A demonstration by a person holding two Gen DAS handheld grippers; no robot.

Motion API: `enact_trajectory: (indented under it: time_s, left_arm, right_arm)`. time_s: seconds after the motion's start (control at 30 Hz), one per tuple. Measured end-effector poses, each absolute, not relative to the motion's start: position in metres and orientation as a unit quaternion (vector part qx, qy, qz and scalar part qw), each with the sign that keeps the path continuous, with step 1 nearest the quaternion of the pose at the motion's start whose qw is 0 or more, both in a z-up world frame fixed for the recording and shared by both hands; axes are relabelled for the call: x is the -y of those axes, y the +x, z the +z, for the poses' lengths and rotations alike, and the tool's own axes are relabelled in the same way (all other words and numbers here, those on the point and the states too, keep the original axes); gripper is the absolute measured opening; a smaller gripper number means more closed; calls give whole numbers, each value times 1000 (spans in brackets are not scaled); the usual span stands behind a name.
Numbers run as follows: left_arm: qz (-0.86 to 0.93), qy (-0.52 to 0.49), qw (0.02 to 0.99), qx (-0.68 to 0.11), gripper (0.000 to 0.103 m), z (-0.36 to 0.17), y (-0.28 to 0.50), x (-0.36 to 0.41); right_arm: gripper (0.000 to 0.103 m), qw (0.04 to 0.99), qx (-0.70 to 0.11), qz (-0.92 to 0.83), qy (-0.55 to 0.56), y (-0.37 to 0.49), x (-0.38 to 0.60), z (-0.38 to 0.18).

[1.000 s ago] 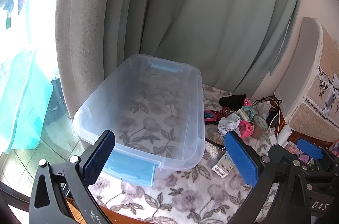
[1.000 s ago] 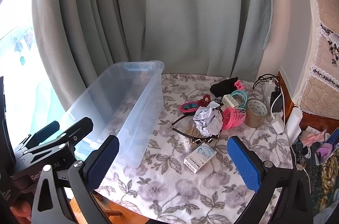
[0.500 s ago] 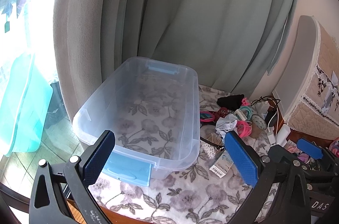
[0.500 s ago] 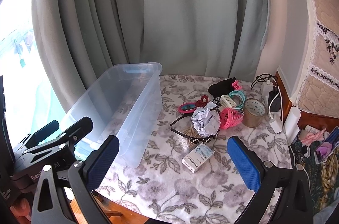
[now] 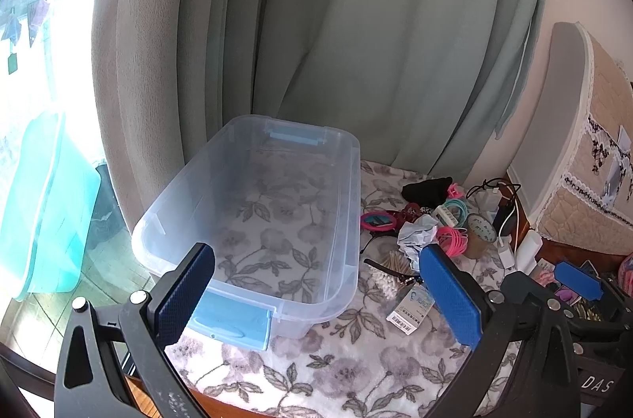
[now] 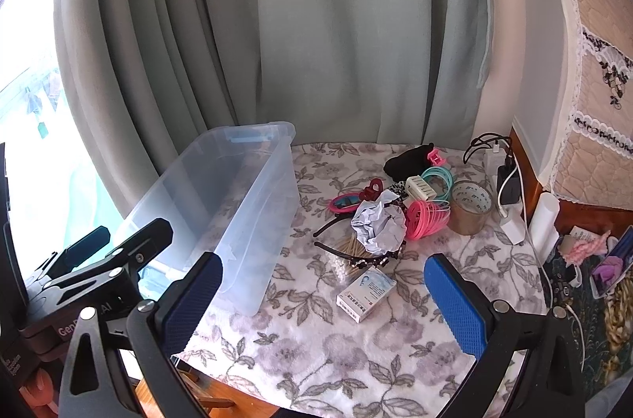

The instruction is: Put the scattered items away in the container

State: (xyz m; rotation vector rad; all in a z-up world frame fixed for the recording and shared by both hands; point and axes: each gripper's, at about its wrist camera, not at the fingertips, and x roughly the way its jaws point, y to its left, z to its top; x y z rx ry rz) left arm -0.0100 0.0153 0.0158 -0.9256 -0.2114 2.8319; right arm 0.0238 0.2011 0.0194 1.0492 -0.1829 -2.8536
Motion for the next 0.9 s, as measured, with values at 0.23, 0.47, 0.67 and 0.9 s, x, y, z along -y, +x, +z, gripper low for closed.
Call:
enact_trajectory:
  time_s: [0.23,0.47,0.67,0.9]
  left_arm:
    - [949,-282,115,76,103,31,-13,-41]
    - [947,-278,151,61,103,31,-17,-76]
    - [932,-314,180,23,103,2,-15,-115]
    - [916,-352,192,-5,103,-47,-23,-150]
  right_arm:
    - [103,31,87,-948,305,31,-233,37]
    - [103,-12,93,-955,283,34,-278,41]
    - [103,-54,121,-941,310,25,-323,18]
    - [103,-47,127,-929,345,8,-339,-12]
